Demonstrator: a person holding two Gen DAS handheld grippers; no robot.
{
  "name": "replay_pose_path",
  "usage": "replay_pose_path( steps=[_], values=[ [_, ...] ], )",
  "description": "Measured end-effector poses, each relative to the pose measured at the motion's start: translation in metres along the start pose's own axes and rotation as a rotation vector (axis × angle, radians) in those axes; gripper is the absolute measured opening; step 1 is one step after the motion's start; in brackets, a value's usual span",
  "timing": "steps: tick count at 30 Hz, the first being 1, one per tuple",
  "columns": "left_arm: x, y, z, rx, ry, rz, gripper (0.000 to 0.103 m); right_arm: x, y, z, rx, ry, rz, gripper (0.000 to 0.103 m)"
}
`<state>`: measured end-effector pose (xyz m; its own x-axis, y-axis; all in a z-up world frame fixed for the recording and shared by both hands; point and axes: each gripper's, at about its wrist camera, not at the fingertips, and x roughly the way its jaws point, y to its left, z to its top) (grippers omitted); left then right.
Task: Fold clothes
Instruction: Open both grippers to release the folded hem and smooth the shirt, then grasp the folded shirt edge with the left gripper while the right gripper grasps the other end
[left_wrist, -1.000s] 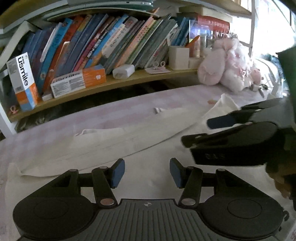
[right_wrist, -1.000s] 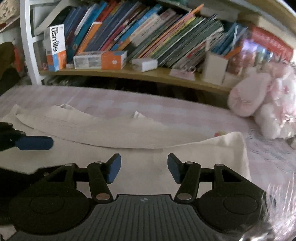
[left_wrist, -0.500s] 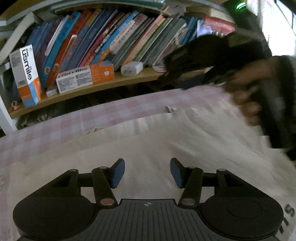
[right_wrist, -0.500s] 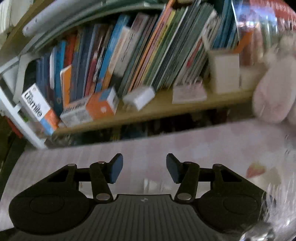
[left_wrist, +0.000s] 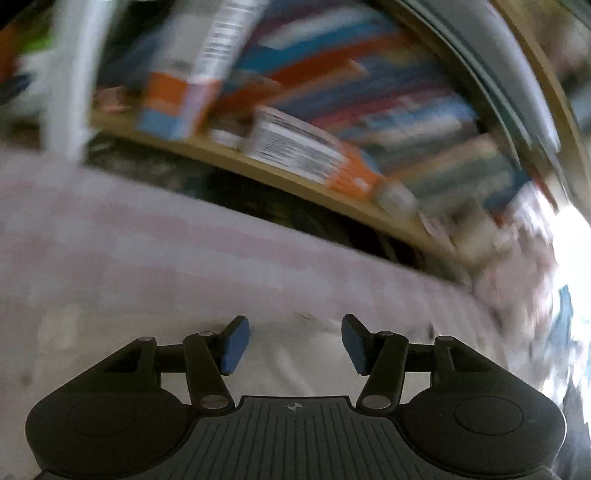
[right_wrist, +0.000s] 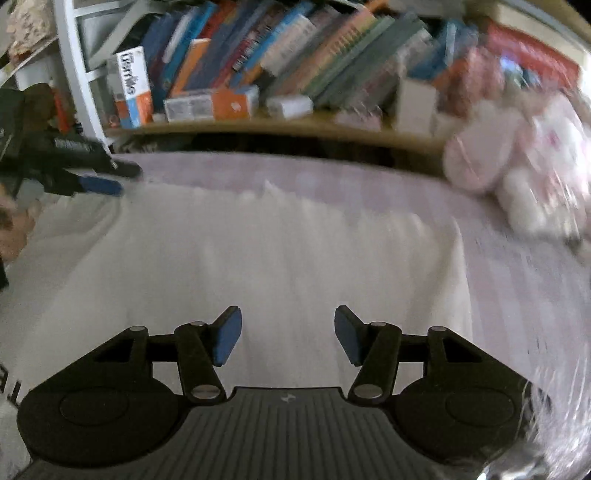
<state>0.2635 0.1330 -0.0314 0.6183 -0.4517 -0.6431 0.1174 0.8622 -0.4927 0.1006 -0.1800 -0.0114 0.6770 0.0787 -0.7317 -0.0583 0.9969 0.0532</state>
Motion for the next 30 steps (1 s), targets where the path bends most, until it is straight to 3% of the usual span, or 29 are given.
replay_pose_path(
  steps=[3,6,13,16,30],
  values=[
    [-0.022,0.031,-0.001,-0.181,-0.071,0.045,0.057,-0.010,-0.009,-0.019,0.057,0.019,-0.018,0.054],
    [-0.049,0.047,-0.016,-0.219,-0.112,0.114,0.057,-0.023,-0.017,-0.031,0.098,0.022,-0.036,0.054],
    [-0.120,0.013,-0.082,-0.007,-0.074,0.190,0.058,-0.060,-0.029,-0.053,0.127,0.013,-0.044,0.054],
    [-0.146,-0.001,-0.110,0.039,-0.083,0.224,0.062,-0.074,-0.030,-0.065,0.139,0.015,-0.039,0.055],
    [-0.202,-0.049,-0.209,0.059,-0.123,0.369,0.070,-0.125,-0.035,-0.118,0.158,0.031,0.031,0.059]
  ],
)
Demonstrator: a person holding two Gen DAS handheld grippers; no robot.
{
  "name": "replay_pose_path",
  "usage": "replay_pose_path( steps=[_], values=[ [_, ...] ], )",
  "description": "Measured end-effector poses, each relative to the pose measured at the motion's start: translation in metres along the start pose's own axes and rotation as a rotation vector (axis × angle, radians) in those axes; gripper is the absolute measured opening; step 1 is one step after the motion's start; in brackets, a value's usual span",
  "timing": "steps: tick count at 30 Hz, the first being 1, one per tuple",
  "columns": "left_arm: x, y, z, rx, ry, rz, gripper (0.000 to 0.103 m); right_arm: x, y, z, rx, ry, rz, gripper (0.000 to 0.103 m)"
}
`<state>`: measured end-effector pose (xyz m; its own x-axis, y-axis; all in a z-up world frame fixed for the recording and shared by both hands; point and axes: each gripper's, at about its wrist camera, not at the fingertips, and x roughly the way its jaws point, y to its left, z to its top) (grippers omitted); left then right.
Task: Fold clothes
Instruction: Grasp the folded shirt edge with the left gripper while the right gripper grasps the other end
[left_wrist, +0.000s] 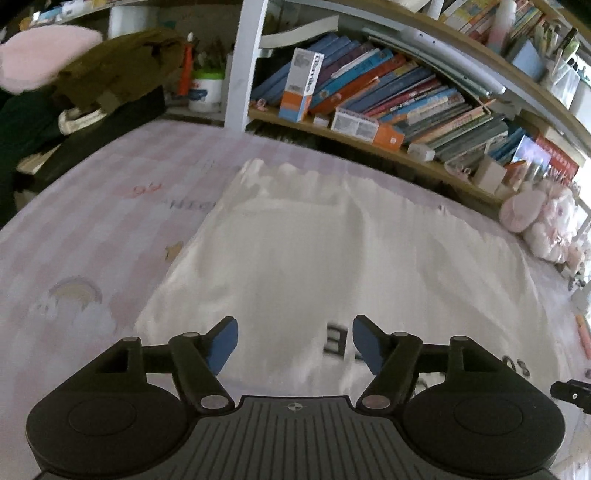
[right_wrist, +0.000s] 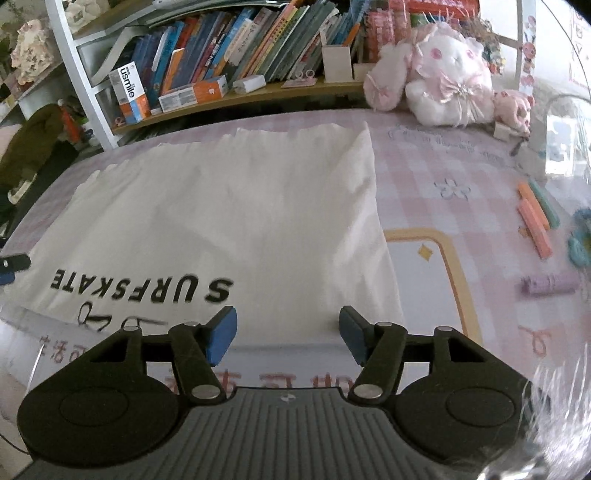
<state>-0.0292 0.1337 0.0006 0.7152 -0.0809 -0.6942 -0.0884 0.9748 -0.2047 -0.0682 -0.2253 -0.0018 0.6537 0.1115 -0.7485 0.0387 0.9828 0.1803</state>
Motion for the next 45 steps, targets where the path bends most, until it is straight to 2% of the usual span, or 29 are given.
replay_pose_path(
  steps=[5,11,16,19,25,28,31,33,34,35,37,38,40,42,43,45],
  values=[
    [-0.014,0.004,-0.019,-0.049,0.022,0.005,0.070,-0.008,-0.011,-0.012,0.056,0.022,0.028,0.058],
    [-0.022,0.014,-0.026,-0.107,0.040,0.018,0.070,-0.001,-0.017,-0.006,0.106,0.049,0.042,0.055],
    [-0.022,0.037,-0.021,-0.223,0.057,-0.009,0.069,-0.002,-0.034,0.006,0.251,0.090,0.035,0.053],
    [-0.017,0.059,-0.022,-0.367,0.078,-0.033,0.066,-0.004,-0.047,0.003,0.372,0.123,0.050,0.050],
    [-0.004,0.116,-0.029,-0.808,0.075,-0.109,0.058,-0.003,-0.074,-0.001,0.656,0.126,0.078,0.043],
    [0.008,0.135,-0.028,-0.934,0.066,-0.117,0.050,-0.001,-0.082,-0.002,0.767,0.113,0.083,0.037],
    [0.021,0.143,-0.021,-0.984,0.067,-0.136,0.048,0.002,-0.087,-0.003,0.866,0.090,0.082,0.032],
    [0.029,0.148,-0.019,-1.054,0.073,-0.145,0.039,0.005,-0.089,-0.003,0.924,0.086,0.069,0.019],
    [0.034,0.149,-0.019,-1.089,0.083,-0.152,0.021,0.007,-0.089,-0.003,0.953,0.085,0.062,0.013],
    [0.041,0.151,-0.017,-1.102,0.098,-0.162,0.013,0.009,-0.089,-0.002,0.970,0.082,0.056,0.007],
    [0.048,0.149,-0.007,-1.087,0.101,-0.185,0.008,0.006,-0.084,0.011,0.896,0.039,0.046,0.005],
    [0.043,0.145,0.003,-1.045,0.082,-0.214,0.008,0.000,-0.080,0.019,0.847,-0.001,0.047,0.005],
    [0.022,0.135,0.021,-0.912,0.024,-0.291,0.008,-0.028,-0.067,0.030,0.750,-0.141,0.098,0.005],
    [0.003,0.131,0.025,-0.802,-0.008,-0.292,0.008,-0.052,-0.056,0.027,0.697,-0.203,0.108,0.005],
    [0.004,0.136,0.018,-0.791,0.005,-0.266,0.008,-0.052,-0.055,0.019,0.702,-0.171,0.082,0.005],
    [0.021,0.151,-0.003,-0.819,0.088,-0.188,0.008,-0.038,-0.058,-0.003,0.736,-0.046,0.032,0.005]
  ],
)
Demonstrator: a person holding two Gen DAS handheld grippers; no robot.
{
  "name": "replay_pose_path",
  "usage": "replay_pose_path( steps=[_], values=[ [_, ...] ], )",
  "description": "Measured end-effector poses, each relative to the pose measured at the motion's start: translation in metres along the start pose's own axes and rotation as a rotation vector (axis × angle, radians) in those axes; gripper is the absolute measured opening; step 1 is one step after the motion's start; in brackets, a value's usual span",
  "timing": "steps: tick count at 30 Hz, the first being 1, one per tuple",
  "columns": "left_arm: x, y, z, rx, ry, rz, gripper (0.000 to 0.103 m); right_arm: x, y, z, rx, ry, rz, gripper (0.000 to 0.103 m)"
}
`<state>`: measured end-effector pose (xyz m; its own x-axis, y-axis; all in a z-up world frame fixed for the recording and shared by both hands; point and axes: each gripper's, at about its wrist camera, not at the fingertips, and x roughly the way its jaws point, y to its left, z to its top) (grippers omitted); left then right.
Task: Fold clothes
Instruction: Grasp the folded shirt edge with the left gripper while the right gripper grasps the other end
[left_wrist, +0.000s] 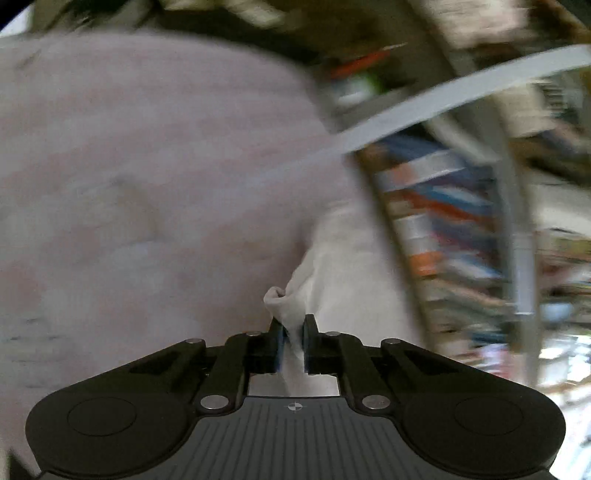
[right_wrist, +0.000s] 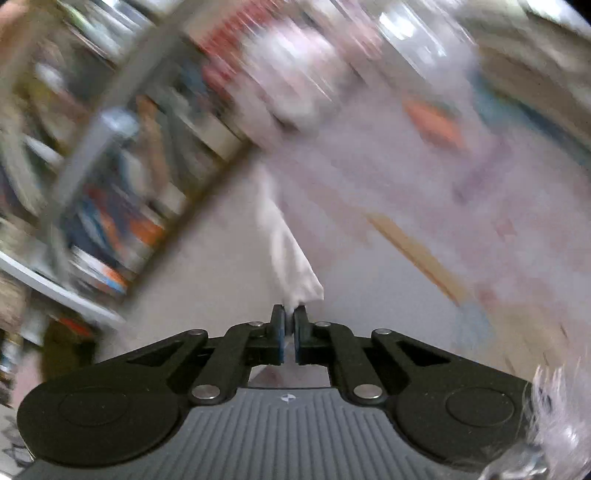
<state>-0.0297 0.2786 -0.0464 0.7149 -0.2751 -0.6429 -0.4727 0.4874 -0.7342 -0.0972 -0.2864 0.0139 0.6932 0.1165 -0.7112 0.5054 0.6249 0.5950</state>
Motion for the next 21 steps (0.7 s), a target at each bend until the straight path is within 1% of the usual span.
replay_pose_path(
  steps=[2,6,8,10,11,12,13,14,15,17,19,21],
  values=[
    [0.010,0.018,-0.005,-0.018,0.032,0.054,0.009,0.015,-0.018,-0.013,0.058,0.082,-0.060,0.004],
    [0.008,0.021,-0.013,0.039,0.013,0.037,0.011,0.015,-0.019,-0.017,0.028,0.069,-0.062,0.004],
    [0.009,0.024,-0.013,0.031,0.017,0.024,0.016,0.017,-0.016,-0.017,-0.003,0.073,-0.072,0.005],
    [0.008,0.029,-0.010,-0.015,0.019,-0.010,0.023,0.018,-0.014,-0.017,-0.030,0.075,-0.079,0.005],
    [0.009,0.032,-0.008,-0.040,0.016,-0.028,0.023,0.018,-0.014,-0.018,-0.036,0.076,-0.079,0.005],
    [0.009,0.035,-0.008,-0.064,0.012,-0.041,0.023,0.018,-0.014,-0.018,-0.043,0.076,-0.078,0.005],
    [0.010,0.037,-0.007,-0.080,0.006,-0.050,0.020,0.018,-0.014,-0.018,-0.051,0.077,-0.078,0.005],
    [0.012,0.037,-0.006,-0.087,0.001,-0.055,0.013,0.018,-0.014,-0.018,-0.061,0.078,-0.077,0.005],
    [0.015,0.034,-0.006,-0.077,-0.001,-0.042,0.010,0.019,-0.014,-0.017,-0.071,0.079,-0.076,0.005],
    [0.024,0.021,-0.006,-0.025,-0.004,-0.016,0.010,0.021,-0.011,-0.012,-0.115,0.072,-0.083,0.005],
    [0.035,0.003,-0.006,0.032,0.015,0.010,0.009,0.025,-0.006,-0.002,-0.166,0.043,-0.096,0.004],
    [0.048,-0.015,-0.010,0.078,0.047,0.019,0.009,0.027,-0.005,0.011,-0.185,-0.001,-0.117,0.004]
  ],
)
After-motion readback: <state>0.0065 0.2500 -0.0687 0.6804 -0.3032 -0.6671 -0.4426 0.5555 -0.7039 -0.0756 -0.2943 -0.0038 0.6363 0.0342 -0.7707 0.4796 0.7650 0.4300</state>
